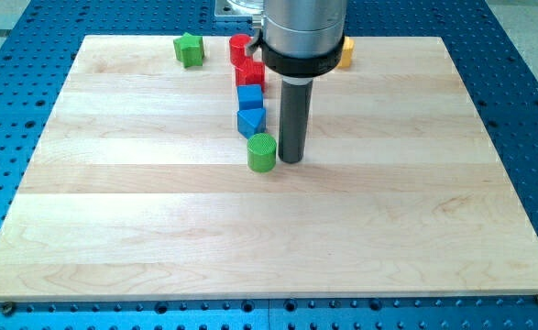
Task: Move the triangle to the left
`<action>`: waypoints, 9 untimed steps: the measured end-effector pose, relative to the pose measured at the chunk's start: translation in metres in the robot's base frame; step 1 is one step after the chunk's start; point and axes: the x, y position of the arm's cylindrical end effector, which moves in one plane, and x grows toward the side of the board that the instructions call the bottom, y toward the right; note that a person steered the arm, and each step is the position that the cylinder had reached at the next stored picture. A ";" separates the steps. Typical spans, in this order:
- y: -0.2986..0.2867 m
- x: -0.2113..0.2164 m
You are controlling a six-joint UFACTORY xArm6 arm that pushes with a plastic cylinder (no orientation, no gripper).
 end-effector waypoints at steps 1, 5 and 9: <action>-0.006 0.000; -0.005 -0.030; -0.024 -0.044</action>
